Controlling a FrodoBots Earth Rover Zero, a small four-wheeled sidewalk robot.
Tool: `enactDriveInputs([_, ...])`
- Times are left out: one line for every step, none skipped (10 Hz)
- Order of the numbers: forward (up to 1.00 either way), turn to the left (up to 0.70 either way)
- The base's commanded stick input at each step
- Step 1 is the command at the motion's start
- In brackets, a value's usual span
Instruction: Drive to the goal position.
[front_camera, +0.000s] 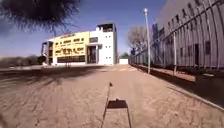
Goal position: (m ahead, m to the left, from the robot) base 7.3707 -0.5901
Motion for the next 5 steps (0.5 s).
enactDriveInputs([1.00,0.00])
enactDriveInputs([1.00,0.00])
enactDriveInputs([1.00,0.00])
enactDriveInputs([1.00,0.00])
enactDriveInputs([1.00,0.00])
